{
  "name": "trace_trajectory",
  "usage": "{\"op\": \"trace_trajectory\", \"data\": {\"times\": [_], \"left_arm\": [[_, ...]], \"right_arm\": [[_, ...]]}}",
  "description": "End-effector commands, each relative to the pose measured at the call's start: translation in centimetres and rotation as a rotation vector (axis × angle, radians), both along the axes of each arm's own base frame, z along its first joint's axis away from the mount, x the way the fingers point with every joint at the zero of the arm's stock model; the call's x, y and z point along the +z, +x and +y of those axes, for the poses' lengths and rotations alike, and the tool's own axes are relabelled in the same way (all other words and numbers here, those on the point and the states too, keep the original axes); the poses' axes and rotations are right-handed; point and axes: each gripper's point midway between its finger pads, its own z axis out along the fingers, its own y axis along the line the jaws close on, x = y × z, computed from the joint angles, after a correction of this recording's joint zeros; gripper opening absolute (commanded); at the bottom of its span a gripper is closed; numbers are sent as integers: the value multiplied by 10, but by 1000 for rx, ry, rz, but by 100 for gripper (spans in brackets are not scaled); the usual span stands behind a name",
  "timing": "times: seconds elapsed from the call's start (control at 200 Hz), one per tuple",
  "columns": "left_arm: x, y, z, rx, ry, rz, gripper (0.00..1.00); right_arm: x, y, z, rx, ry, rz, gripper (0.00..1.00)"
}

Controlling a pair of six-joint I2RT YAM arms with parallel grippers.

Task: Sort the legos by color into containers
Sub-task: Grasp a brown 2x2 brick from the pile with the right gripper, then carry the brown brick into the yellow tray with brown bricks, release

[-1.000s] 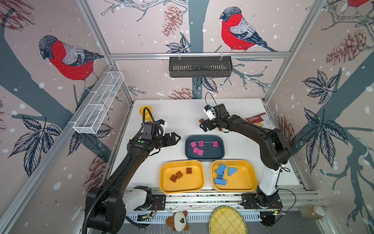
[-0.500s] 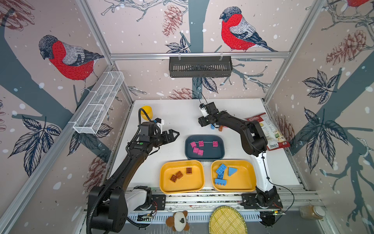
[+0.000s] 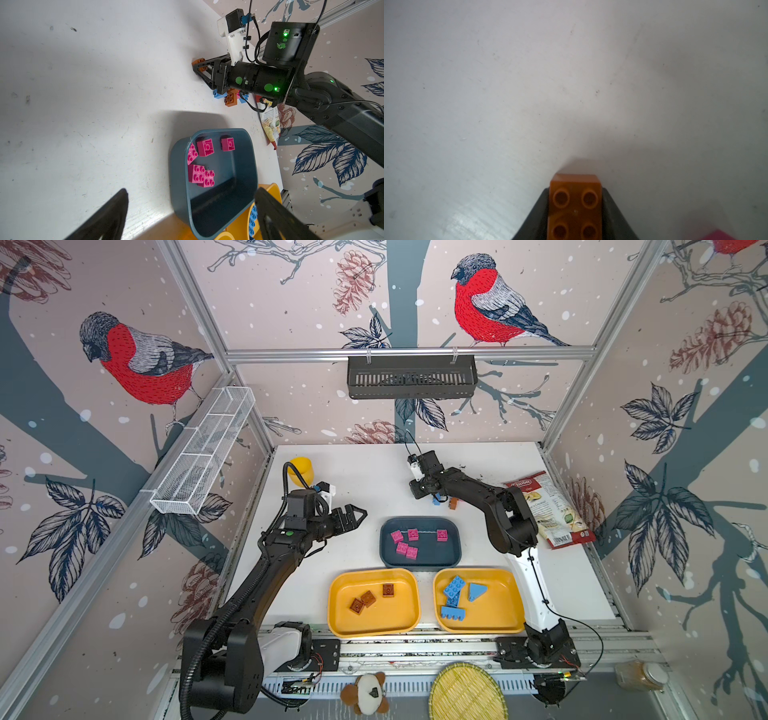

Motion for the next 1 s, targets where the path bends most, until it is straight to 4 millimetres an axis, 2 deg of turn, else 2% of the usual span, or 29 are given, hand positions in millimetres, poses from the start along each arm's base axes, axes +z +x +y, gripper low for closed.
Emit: {"op": "trace_trajectory", "data": {"times": [0.0,0.09,0.155,0.205,0.31,0.45,0.69,0.786,0.911,0.996], "left_arm": [[8,5,0,-10,-5,-43,94],[7,7,1,-8,-5,-42,94],[5,9,1,-9,-5,-36,94],[3,10,1,-9,-4,-33,94],[1,13,3,-5,-6,-26,94],[-2,17,7,7,-10,-16,94],[-11,23,11,3,-17,26,94],[-14,23,7,-31,-37,34,94],[-19,23,4,-50,-49,53,93],[-19,24,4,-52,-53,51,93]], "right_arm": [[10,-6,7,39,5,0,33],[34,-20,14,90,13,-24,32],[49,-40,20,146,32,-35,32],[69,-57,26,192,65,-56,32],[95,-104,40,309,115,-73,32],[109,-174,50,452,131,-74,32],[117,-283,57,668,171,-82,32],[109,-318,55,742,172,-54,33],[88,-351,52,807,138,5,35],[78,-361,52,832,111,21,38]]}}
